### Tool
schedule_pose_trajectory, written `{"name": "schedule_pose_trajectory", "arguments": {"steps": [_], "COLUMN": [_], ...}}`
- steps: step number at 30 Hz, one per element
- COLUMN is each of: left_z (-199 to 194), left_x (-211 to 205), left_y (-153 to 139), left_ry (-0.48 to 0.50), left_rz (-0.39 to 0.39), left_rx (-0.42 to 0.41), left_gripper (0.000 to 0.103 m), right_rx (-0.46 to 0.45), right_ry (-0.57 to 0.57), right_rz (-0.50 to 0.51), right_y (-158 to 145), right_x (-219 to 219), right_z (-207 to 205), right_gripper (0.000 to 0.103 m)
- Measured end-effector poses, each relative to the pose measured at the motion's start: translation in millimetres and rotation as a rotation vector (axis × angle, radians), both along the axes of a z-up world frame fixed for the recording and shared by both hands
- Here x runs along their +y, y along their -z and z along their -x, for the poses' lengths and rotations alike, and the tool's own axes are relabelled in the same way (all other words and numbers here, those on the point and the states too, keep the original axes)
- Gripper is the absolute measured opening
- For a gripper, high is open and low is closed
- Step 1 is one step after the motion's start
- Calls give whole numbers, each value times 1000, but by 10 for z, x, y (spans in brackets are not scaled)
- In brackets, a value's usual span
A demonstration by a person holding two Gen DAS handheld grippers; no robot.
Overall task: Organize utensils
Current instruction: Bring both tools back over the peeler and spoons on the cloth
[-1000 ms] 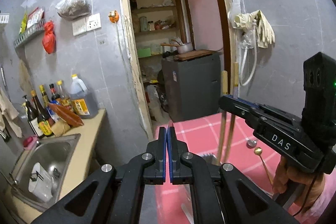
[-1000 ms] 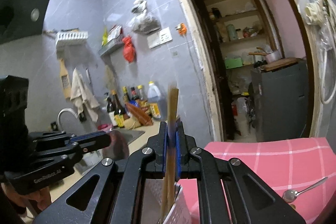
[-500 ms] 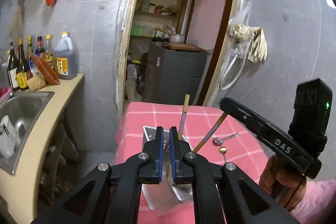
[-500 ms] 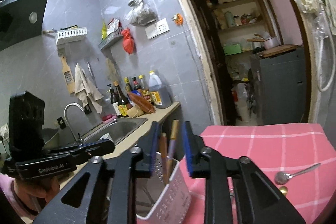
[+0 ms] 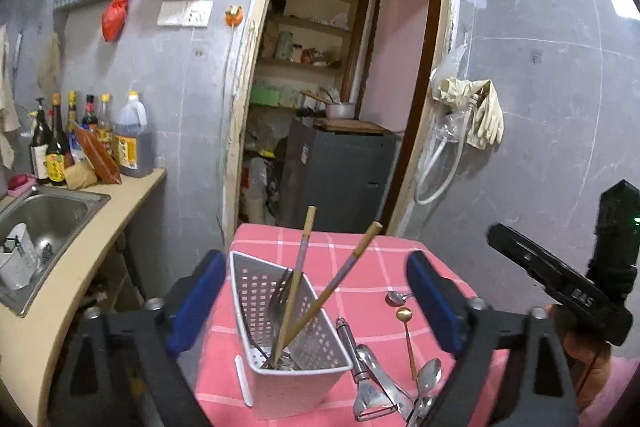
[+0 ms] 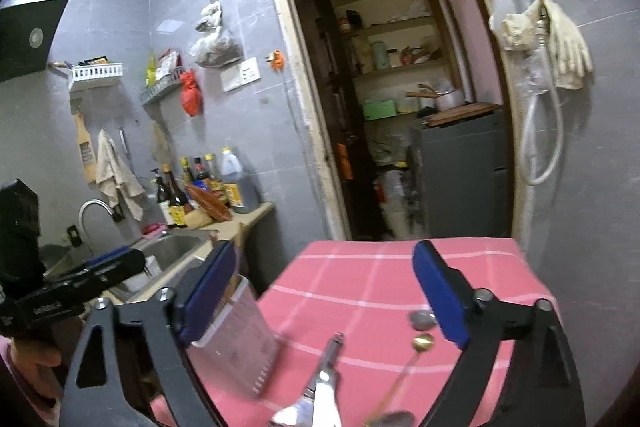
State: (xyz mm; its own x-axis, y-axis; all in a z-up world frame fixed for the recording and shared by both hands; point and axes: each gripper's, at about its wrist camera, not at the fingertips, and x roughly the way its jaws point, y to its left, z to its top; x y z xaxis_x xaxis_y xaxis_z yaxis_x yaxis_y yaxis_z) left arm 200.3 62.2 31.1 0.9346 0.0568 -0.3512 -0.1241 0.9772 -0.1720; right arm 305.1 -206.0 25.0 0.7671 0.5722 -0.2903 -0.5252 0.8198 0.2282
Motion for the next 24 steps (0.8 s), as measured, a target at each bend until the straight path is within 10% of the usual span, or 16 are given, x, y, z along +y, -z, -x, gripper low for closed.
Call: {"name": "schedule_pose_trajectory", "arguments": {"steps": [24], "left_z": [259], "left_x": [-779], "left_y": [1083], "left_ry": [-95], "left_rz": [106], "left_rx": [215], "left_gripper": [102], "right_rx": [337], "right_ry": [-113], "right_rz": [119], "right_y": [1343], "right_x": [-666], "right_z": [-123], "right_gripper": [99]}}
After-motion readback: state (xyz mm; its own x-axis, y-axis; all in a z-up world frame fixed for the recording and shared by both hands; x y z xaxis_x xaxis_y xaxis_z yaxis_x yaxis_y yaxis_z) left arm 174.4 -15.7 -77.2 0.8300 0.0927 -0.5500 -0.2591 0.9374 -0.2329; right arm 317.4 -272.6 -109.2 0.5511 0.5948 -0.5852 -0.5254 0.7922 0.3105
